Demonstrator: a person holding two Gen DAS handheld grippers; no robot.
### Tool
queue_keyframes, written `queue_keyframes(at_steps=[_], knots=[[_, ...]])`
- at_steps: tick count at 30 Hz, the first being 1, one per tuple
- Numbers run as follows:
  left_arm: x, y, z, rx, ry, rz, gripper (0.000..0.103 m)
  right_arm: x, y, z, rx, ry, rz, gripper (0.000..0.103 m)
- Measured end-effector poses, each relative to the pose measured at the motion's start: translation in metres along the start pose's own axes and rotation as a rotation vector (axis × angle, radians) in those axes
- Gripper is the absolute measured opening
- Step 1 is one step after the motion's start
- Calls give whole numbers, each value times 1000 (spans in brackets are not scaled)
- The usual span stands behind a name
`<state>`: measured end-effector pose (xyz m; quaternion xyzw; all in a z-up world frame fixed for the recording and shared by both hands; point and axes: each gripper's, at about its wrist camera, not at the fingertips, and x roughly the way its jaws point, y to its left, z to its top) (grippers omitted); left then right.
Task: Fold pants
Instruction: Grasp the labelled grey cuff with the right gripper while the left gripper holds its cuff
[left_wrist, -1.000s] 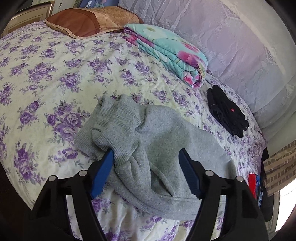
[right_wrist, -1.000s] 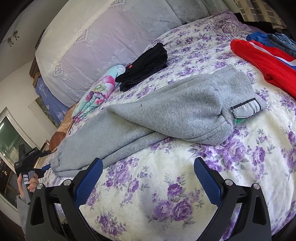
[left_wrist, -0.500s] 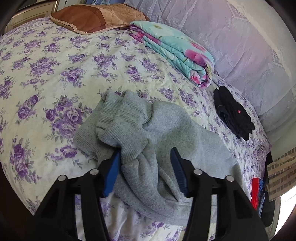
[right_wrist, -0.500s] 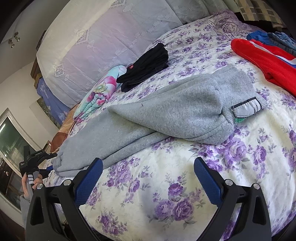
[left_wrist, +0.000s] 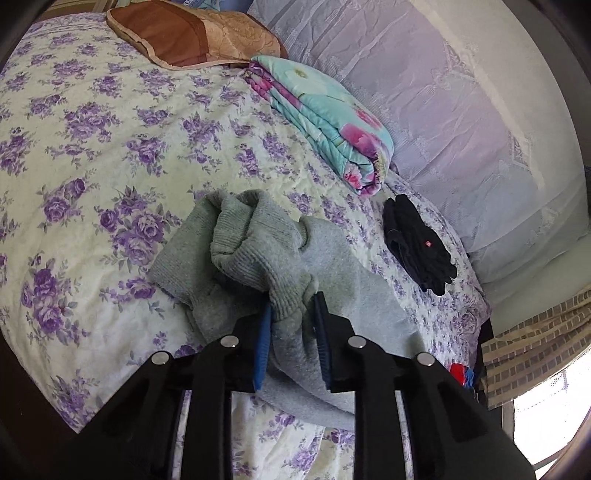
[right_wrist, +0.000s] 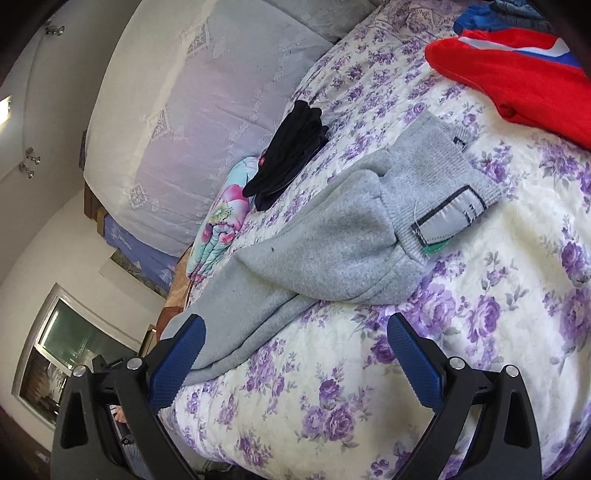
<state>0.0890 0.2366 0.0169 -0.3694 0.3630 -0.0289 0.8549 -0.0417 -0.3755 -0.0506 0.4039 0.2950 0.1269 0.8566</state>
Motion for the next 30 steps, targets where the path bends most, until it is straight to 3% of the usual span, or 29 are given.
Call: queue_keyframes(at_steps=[5,7,9,12,16,19,20,22,25,30], knots=[[-3,-7,5,20,-10,4,21,31,-3,16,38,54,10,99],[-1,-6,5,23,-7,18,21,33,1,41,30,4,3,99],[1,-4,6,21,-3,21,21,21,16,79,-59,-120,-19,99],[1,0,6,14,-1,18,21,12,26,108,-91,-157,-89,99],[8,7,6,-5,6,26,21,11,27,82,-160,-80,-131,99],[17,13,6,-16,21,40,21,7,12,62,-112,-58,-104,98],[19,14,6,-16,24,45,21,2,5,58,-95,-58,-88,96],[21,16,6,-21,28,45,21,4,-4,56,-57,-63,-62,80],[20,19,6,-29,31,35,21,8,-15,54,-2,-57,-50,64],[23,20,4,-23,34,43,21,16,-25,56,24,-67,-44,57]])
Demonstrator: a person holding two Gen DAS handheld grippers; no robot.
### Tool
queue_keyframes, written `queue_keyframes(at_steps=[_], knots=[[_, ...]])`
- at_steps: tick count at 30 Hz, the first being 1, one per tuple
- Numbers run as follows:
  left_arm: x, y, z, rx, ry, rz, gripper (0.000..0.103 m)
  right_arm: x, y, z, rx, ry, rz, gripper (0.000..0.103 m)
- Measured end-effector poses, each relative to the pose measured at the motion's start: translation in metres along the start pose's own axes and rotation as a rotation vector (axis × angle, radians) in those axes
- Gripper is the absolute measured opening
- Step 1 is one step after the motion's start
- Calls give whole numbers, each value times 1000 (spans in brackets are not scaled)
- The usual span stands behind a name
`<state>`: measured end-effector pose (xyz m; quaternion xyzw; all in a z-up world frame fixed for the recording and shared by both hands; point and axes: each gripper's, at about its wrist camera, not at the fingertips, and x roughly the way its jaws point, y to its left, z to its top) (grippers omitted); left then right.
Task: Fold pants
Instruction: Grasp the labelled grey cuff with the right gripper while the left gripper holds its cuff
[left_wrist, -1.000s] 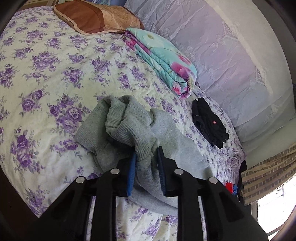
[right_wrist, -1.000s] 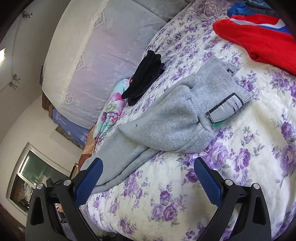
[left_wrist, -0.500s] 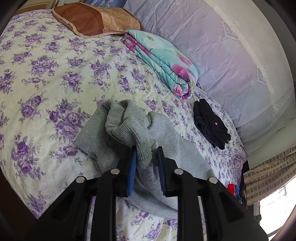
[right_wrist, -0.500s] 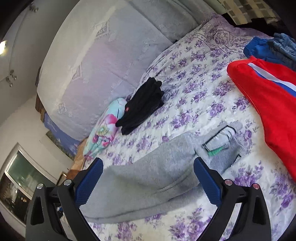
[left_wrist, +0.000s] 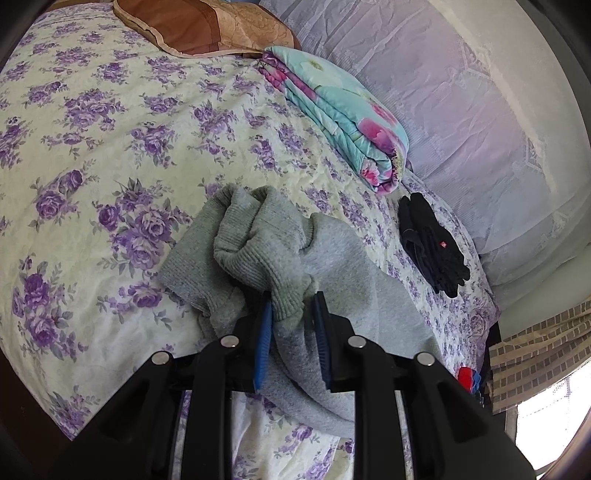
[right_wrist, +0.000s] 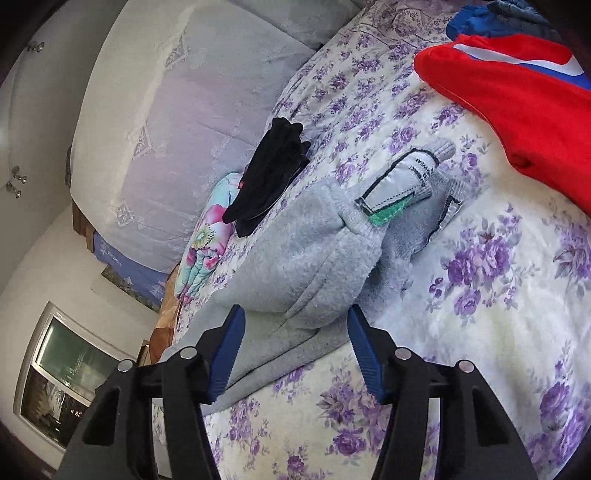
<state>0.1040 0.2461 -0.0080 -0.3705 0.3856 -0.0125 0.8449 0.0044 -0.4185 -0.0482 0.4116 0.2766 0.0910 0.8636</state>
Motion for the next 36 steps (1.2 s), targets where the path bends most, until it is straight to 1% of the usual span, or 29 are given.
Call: queue_keyframes(at_steps=[2,3,4,5,6,7,10,11,12,14,15,16,17,18,21,23,25,26,27,29,31,33,36], knots=[[1,-2,0,10,-2,1,21,5,-2,5,-2,-22,-11,57],[1,-3,0,15,-3,-1,21,7,-3,6,2,-27,0,50],[0,-3,1,18,-3,-6,21,9,-3,7,6,-27,19,38],[-1,-4,2,18,-2,-12,21,8,-4,7,11,-31,34,32],[-3,-4,3,17,-1,-22,21,6,-2,7,11,-35,50,22],[-5,-4,3,15,-1,-32,21,2,-1,7,8,-38,77,13],[-17,-6,10,7,-8,-77,17,-21,7,12,24,-55,166,8],[-23,-8,13,5,-16,-92,12,-31,11,17,27,-64,197,8],[-30,-11,16,12,-35,-97,5,-40,16,21,27,-74,221,7],[-52,-20,25,40,-98,-114,4,-56,25,32,17,-96,269,7],[-60,-24,28,53,-116,-123,4,-62,30,37,6,-103,286,7],[-68,-30,33,71,-130,-126,4,-67,34,43,-15,-110,281,7],[-71,-35,36,94,-133,-111,4,-67,37,46,-31,-111,259,7],[-70,-39,36,111,-124,-79,4,-66,36,45,-35,-110,240,7],[-59,-38,20,146,-60,-51,5,-49,24,38,-2,-70,209,7],[-49,-34,3,171,-31,-14,8,-37,14,36,33,-51,203,7],[-38,-25,-4,140,12,-17,17,-35,12,33,41,-49,198,7],[-33,-19,-7,119,27,-14,17,-34,12,33,43,-48,204,7],[-28,-14,-5,101,37,-6,19,-35,12,33,42,-49,206,7],[-20,-6,-3,73,42,27,26,-37,13,33,33,-52,202,7],[-14,-1,-1,49,45,39,40,-38,10,31,41,-49,199,7],[-10,1,-1,42,49,58,48,-37,8,30,56,-45,203,7],[-7,4,0,27,51,78,49,-36,7,28,60,-44,212,7]])
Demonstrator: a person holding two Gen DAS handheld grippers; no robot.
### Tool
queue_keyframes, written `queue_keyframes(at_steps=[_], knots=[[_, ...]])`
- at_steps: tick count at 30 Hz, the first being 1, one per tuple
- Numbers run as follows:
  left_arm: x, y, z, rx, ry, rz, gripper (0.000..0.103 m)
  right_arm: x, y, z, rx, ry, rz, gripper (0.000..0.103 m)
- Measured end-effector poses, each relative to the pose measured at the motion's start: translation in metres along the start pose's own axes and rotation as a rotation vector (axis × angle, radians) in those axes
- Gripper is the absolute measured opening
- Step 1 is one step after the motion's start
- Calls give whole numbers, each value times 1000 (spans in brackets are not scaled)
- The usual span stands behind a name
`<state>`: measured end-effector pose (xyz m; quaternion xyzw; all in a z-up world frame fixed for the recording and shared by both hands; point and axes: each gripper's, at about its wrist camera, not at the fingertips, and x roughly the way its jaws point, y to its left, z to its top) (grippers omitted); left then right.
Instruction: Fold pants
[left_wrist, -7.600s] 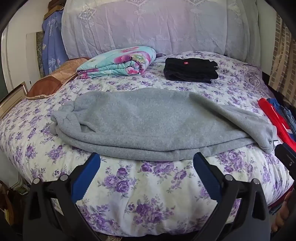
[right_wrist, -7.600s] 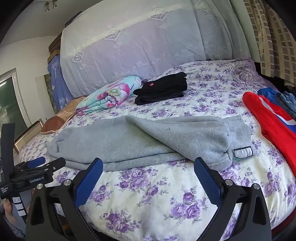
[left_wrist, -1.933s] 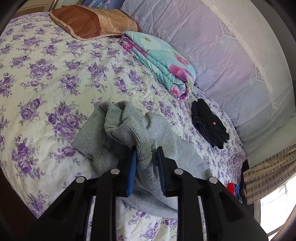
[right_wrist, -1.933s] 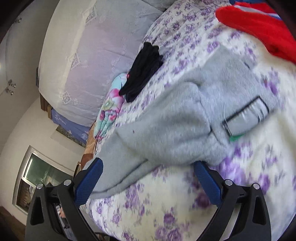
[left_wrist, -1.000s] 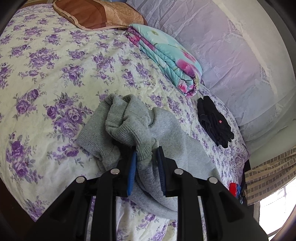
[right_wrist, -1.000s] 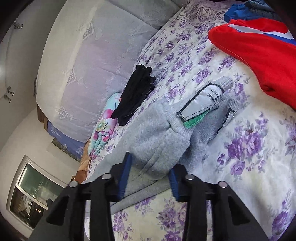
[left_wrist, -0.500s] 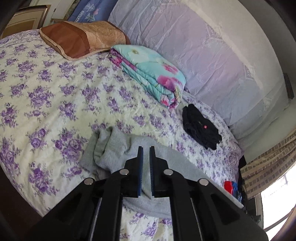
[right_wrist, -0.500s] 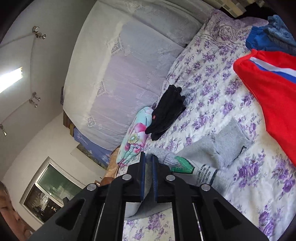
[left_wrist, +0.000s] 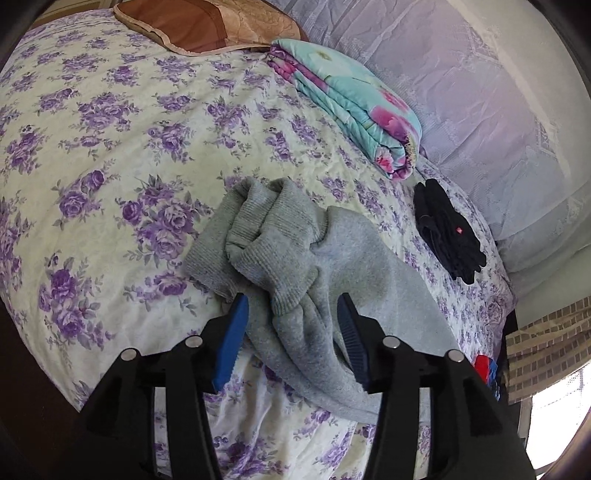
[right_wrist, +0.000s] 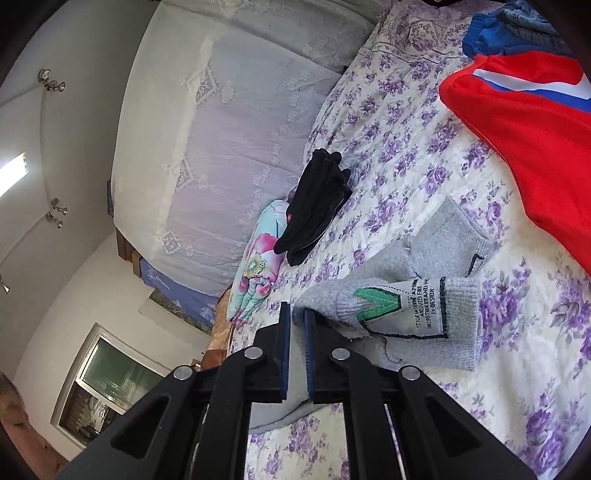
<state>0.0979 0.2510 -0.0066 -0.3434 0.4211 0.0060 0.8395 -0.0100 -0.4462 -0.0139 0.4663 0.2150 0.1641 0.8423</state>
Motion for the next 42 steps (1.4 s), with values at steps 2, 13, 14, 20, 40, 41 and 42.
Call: queue_keyframes(at_steps=[2,13,14,20,40,41,42], knots=[[2,-1,1,-3,6,2,48,1,-1,0,2,1,1,7],[16,-12,6,8,5,-24,18,-8,-3,3,7,-20,-12,6],[10,-11,7,-3,3,-54,18,-9,-2,6,5,-23,-8,6],[-14,-28,37,-47,1,-223,17,-29,17,46,-32,-127,14,0],[2,-19,31,-30,82,-65,21,27,-26,-7,265,193,68,76],[1,-19,31,-28,84,-66,21,30,-23,-6,251,194,57,76],[-1,-18,30,-31,83,-62,22,32,-22,-7,247,194,43,74]])
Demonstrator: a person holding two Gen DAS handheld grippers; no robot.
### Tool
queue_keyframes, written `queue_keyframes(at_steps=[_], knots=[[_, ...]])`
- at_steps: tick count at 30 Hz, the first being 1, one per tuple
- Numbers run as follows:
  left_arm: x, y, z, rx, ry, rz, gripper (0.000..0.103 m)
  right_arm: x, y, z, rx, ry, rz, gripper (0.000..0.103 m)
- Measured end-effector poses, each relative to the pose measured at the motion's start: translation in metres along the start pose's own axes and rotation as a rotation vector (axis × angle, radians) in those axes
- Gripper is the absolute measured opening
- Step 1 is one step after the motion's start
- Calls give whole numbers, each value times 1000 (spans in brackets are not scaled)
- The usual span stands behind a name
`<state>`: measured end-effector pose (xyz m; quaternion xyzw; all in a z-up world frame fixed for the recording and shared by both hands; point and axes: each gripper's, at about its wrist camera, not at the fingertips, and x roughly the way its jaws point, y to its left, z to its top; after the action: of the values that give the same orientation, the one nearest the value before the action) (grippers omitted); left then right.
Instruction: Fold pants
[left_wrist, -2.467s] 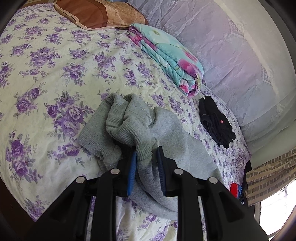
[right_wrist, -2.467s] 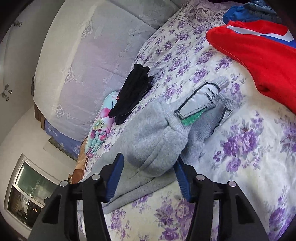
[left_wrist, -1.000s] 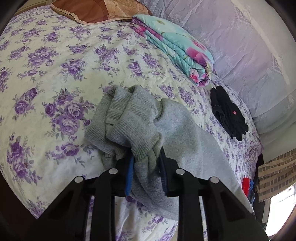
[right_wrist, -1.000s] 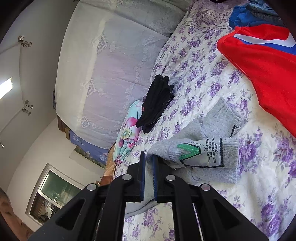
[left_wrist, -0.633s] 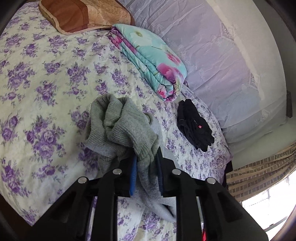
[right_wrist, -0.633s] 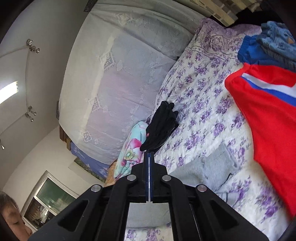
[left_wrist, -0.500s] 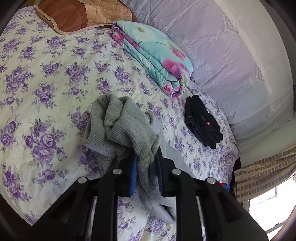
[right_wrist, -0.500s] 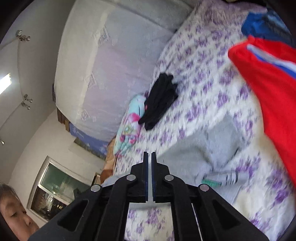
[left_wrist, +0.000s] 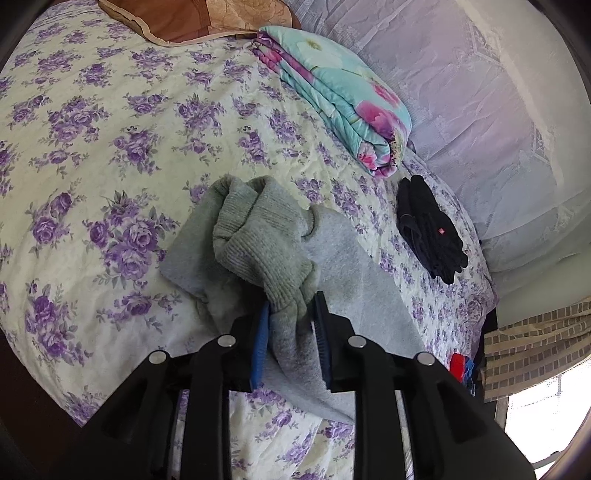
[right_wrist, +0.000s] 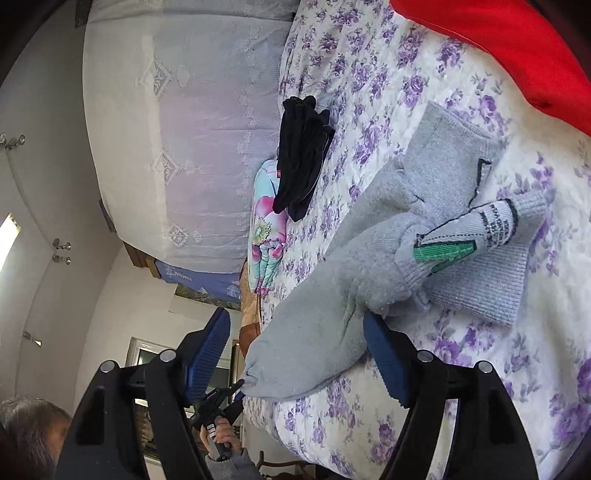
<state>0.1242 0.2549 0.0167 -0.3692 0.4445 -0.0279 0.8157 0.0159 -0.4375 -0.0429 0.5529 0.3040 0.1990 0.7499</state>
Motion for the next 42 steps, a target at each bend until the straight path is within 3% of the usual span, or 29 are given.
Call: queue_keyframes(at_steps=[4,10,11,12,13,15,21,22,24,26,27,28,36,38,40,42], knots=[[-5,5,0,-11,-13,10,26,1,-2,-3,-6,5,-13,63],[27,2,1,-8,44,49,29,0,-6,-4,-11,-12,-15,60],[32,2,0,-9,53,47,29,1,-5,-3,-25,-18,-22,54],[35,4,-1,-12,56,36,29,2,-5,-2,-36,-20,-30,30],[36,5,-2,-14,50,26,22,1,-7,-1,-39,-22,-32,9],[32,9,-3,-20,39,-30,12,-3,-8,0,-44,-48,-40,0],[9,-3,1,-27,17,-143,9,-35,12,5,-115,-146,0,0],[6,-8,3,-14,15,-156,9,-40,16,7,-135,-147,-3,0],[0,-19,8,8,-3,-155,9,-40,17,9,-126,-71,20,0],[-1,-26,11,20,-6,-140,9,-37,5,4,-33,-10,7,15],[0,-27,12,21,-3,-135,9,-36,2,0,-23,-5,-9,44],[1,-26,12,19,0,-134,9,-37,1,-5,-26,-19,-24,53],[2,-14,11,-8,5,-148,9,-18,-18,-6,68,-17,-66,51],[1,-8,12,-21,3,-152,9,-15,-20,-5,64,-39,-58,42],[3,-4,12,-30,5,-159,9,-13,-23,-1,32,-77,-77,11],[3,-1,12,-37,7,-164,9,-14,-24,-2,30,-89,-77,7]])
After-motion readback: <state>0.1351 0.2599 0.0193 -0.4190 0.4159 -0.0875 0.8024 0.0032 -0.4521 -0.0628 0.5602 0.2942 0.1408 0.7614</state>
